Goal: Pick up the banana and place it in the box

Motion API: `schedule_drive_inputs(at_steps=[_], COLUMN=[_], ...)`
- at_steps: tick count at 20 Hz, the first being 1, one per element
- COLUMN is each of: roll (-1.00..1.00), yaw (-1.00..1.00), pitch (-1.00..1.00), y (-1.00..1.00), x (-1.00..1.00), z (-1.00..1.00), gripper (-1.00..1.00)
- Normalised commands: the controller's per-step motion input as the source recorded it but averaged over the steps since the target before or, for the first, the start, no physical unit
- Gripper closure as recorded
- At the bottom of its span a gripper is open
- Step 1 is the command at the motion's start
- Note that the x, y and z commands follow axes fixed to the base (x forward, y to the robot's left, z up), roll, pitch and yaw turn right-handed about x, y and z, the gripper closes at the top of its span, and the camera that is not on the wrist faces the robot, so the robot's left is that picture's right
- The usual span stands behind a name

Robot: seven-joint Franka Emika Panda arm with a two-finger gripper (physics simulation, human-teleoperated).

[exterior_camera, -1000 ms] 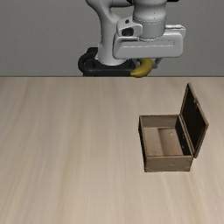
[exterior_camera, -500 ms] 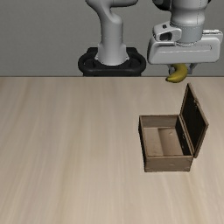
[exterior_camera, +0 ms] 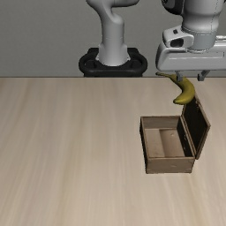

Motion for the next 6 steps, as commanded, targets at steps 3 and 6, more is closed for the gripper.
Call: schedule_drive_inputs(at_steps=[3,6], roll=[0.00,0.00], yaw=[0.00,0.00], pitch=[0.00,0.00], y=[0.00,0.00], x=[0.00,0.00], z=[0.00,0.00], gripper=[-1.00,-1.00])
